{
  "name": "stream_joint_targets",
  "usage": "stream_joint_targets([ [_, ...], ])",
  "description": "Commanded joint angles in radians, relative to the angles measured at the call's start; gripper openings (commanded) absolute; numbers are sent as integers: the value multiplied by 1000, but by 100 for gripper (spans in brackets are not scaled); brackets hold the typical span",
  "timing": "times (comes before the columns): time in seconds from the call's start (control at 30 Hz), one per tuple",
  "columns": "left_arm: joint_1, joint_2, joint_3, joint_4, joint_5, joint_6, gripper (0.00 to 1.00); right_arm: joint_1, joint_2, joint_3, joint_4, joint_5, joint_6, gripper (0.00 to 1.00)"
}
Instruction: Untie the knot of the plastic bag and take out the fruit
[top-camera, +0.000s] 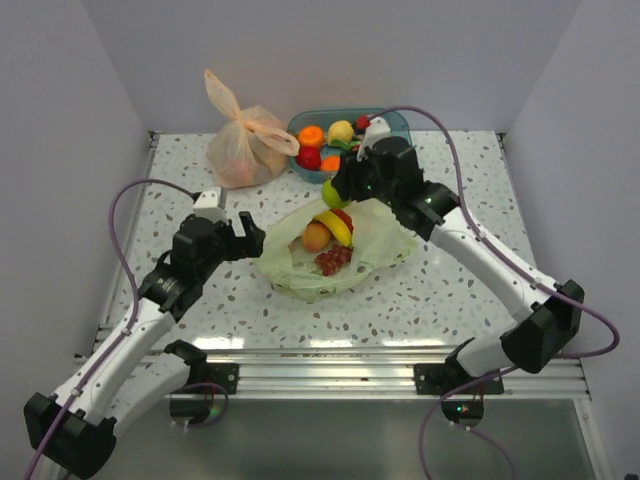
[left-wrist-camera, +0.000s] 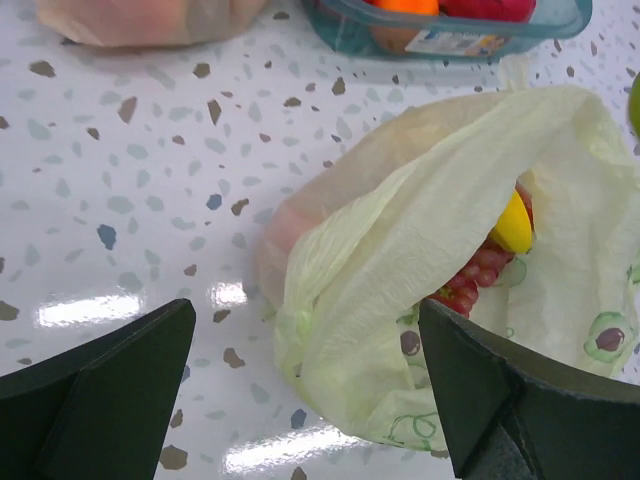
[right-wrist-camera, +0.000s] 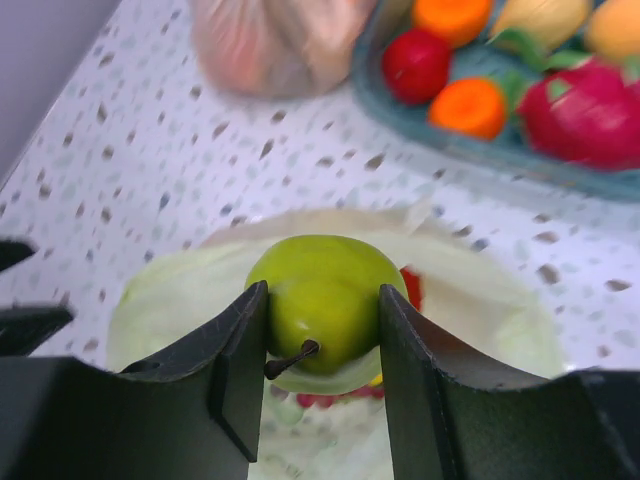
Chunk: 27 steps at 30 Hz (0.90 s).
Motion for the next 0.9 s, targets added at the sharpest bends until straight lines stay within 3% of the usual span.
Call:
stream_joint_targets([
  [0.0,4,-86,-30,32,-132,89,100,-126,49,143,-2,53,-52,0],
  [0.23,4,-177,-98,26,-188,152,100,-349,294,335,147,194,15,0],
  [0.6,4,-107,-108,49,-203,177,100,-457,736,631,331,276,8,3],
  [0.63,4,-97,-110,55,-198,180,100,-461,791,689,326,287,8,10],
  [0.67,3,-97,-108,54,-198,181,100,-461,817,714,326,287,8,10],
  [0.77,4,-85,-110,55,-203,181,100,-463,870,772,329,313,9,51],
  [0.8,4,-84,-111,55,-197,181,100,-463,868,775,333,314,8,75],
  [0.87,4,-80,-111,60,-189,183,100,-463,849,772,336,293,-4,90],
])
